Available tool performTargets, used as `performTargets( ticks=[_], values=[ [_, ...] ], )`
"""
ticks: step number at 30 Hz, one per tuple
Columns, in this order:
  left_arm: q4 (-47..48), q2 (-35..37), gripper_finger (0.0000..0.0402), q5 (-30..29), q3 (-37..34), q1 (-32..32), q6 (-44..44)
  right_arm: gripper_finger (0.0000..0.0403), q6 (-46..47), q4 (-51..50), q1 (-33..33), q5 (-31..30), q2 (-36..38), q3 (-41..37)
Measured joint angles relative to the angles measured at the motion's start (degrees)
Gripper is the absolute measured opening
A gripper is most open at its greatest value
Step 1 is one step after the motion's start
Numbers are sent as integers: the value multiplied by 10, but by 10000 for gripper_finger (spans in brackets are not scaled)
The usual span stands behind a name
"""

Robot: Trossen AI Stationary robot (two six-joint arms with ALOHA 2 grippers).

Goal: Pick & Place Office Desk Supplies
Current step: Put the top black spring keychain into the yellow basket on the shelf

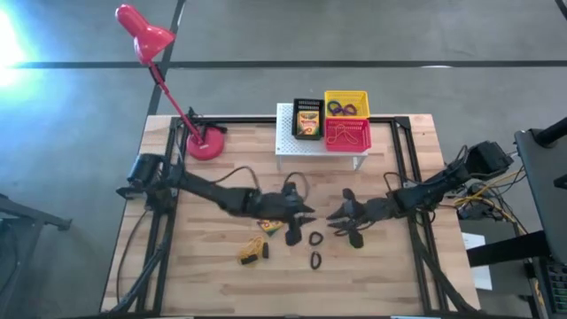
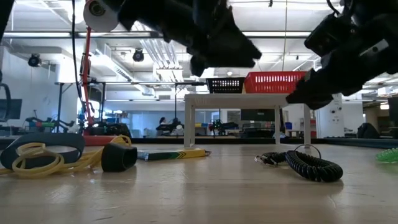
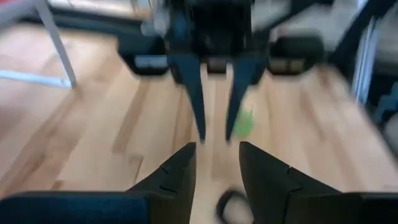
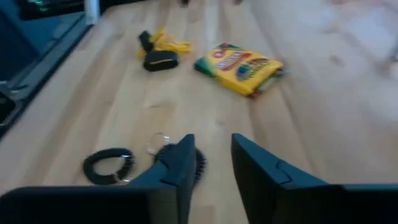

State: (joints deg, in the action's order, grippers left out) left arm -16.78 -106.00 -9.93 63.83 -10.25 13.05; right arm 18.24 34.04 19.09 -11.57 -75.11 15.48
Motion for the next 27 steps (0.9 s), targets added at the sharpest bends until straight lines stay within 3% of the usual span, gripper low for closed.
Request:
performTargets(
  ticks=[5, 9, 14, 20, 27],
  values=[
    [-152, 0, 123, -50, -79, -10, 53, 148, -39, -3, -13, 84, -51, 33],
    [-166, 0, 123, -53, -98, 0, 114, 168, -122, -14, -20, 163, -121, 68],
    [-158, 0, 123, -65, -106, 3, 138, 172, -217, -23, -19, 185, -200, 122],
    [-158, 0, 123, -83, -107, 8, 136, 140, -291, -96, -21, 194, -250, 174],
    [-158, 0, 123, -85, -106, 34, 125, 53, -279, -155, -37, 198, -228, 174]
  ],
)
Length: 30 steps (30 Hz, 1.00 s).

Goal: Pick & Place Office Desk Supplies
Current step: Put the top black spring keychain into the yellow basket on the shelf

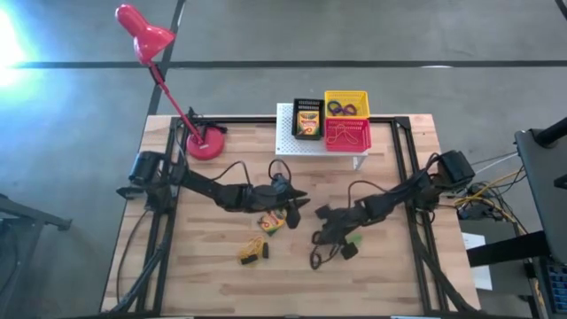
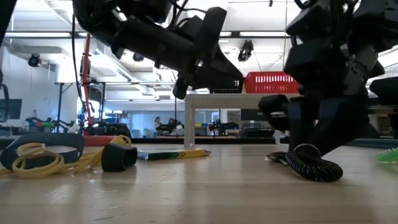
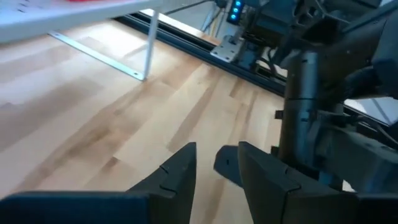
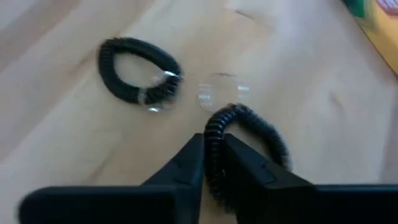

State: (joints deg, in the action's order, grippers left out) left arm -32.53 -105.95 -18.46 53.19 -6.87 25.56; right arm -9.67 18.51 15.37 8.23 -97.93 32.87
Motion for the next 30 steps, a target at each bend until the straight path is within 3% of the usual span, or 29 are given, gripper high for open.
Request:
performTargets(
  ticks=[4, 10, 15, 18, 23, 30],
  values=[
    [0, 2, 123, 0, 0, 12, -5, 19, 15, -12, -22, -8, 49, -38],
    [13, 26, 123, 0, 0, 32, -70, 22, 65, -29, -74, 26, 204, -69],
    [39, 67, 123, 0, -1, 58, -153, 23, 57, -73, -119, 36, 337, -34],
    [64, 87, 123, 0, -1, 80, -191, 23, 42, -121, -177, 26, 384, 10],
    [79, 95, 123, 0, -4, 116, -202, 23, 13, -229, -343, -9, 381, 119],
    [85, 93, 123, 0, -11, 149, -172, 23, 50, -407, -597, 19, 243, 285]
  ],
)
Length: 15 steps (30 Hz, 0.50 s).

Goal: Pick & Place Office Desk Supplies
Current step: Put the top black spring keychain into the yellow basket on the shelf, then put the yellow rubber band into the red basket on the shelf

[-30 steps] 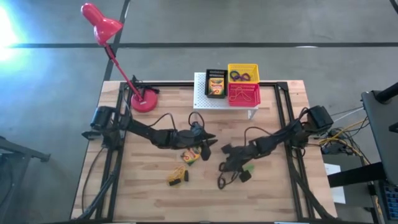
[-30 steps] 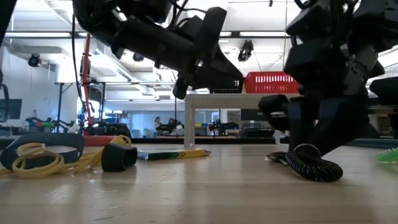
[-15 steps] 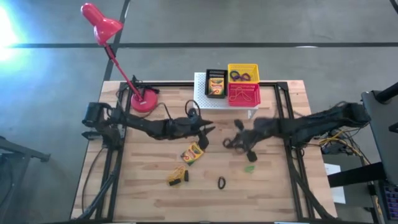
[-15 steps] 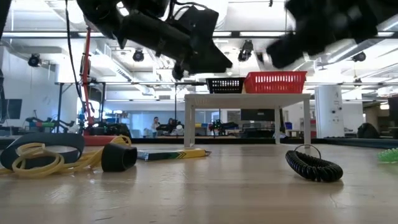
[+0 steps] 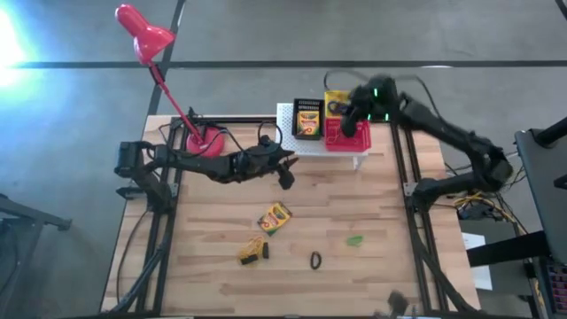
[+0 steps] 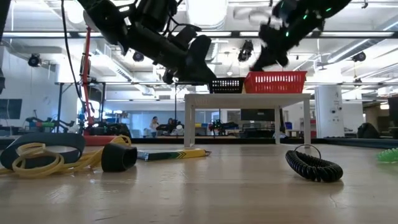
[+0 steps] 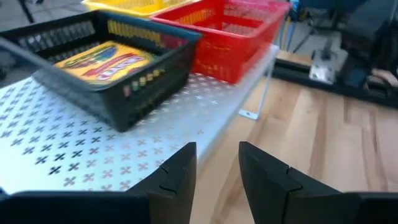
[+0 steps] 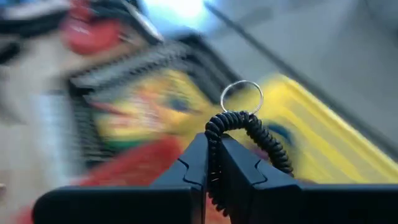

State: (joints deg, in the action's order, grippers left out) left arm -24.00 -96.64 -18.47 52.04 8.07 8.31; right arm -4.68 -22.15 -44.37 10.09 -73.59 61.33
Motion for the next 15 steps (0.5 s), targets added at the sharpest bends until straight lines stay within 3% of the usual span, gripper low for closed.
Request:
performTargets(
  ticks=[4, 8, 12, 15],
  values=[
    [2, 0, 123, 0, 0, -2, 5, 26, -33, -114, -80, 17, -82, 83],
    [9, 0, 123, 0, 0, -8, -9, 52, -77, -165, -113, 24, -132, 139],
    [9, 0, 123, 0, 0, -19, -5, 101, -91, -180, -121, 26, -149, 173],
    [17, 0, 123, 0, 1, -32, -1, 136, -94, -180, -120, 61, -132, 188]
  ],
)
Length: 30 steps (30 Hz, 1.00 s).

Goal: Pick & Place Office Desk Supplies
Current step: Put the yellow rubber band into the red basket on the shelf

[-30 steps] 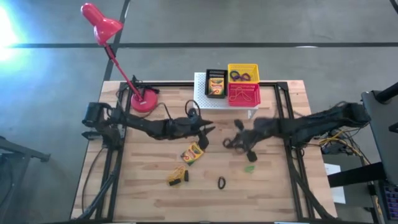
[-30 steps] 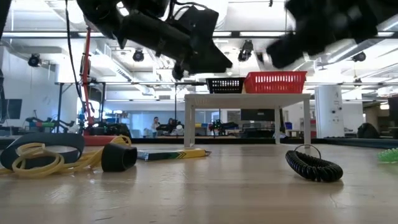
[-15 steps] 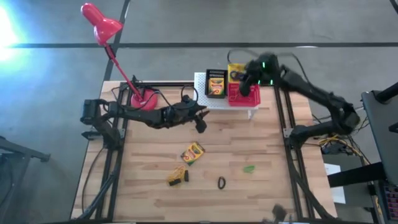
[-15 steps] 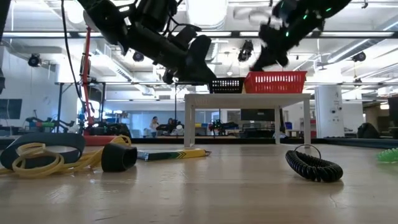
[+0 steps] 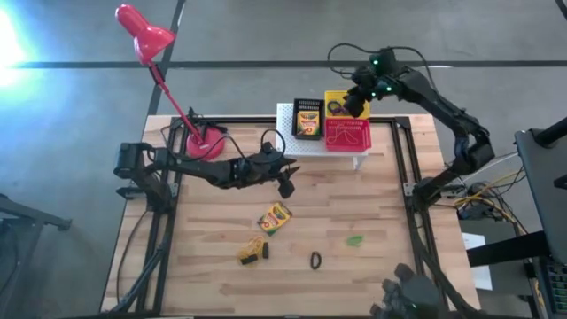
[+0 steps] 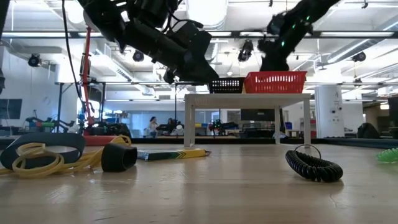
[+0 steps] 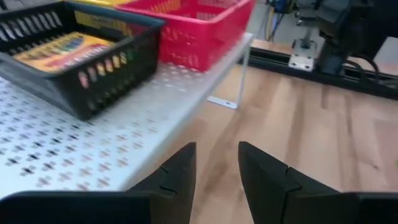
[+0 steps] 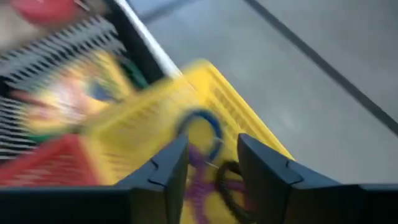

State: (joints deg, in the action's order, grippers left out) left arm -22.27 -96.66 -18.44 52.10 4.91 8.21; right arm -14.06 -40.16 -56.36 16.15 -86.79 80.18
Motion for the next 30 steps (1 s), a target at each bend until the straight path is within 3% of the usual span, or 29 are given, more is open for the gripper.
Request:
performTargets(
  ticks=[5, 13, 18, 21, 25, 28, 30],
  values=[
    [22, 8, 123, 3, 1, -36, 21, 162, 47, 53, 53, 136, 96, -33],
    [113, 68, 124, -12, 1, -134, 31, 149, 119, 228, 335, 125, 257, -253],
    [154, 85, 124, -34, 1, -185, 77, 140, 197, 349, 525, 107, 289, -383],
    [222, 85, 124, -19, 1, -213, 114, 136, 230, 424, 628, 24, 289, -438],
    [349, 85, 124, 38, 1, -255, 204, 132, 259, 512, 736, -166, 263, -497],
    [433, 83, 124, 70, 0, -296, 261, 132, 261, 595, 786, -305, 238, -532],
    [466, 83, 124, 88, 0, -326, 286, 133, 265, 633, 802, -364, 218, -551]
  ],
)
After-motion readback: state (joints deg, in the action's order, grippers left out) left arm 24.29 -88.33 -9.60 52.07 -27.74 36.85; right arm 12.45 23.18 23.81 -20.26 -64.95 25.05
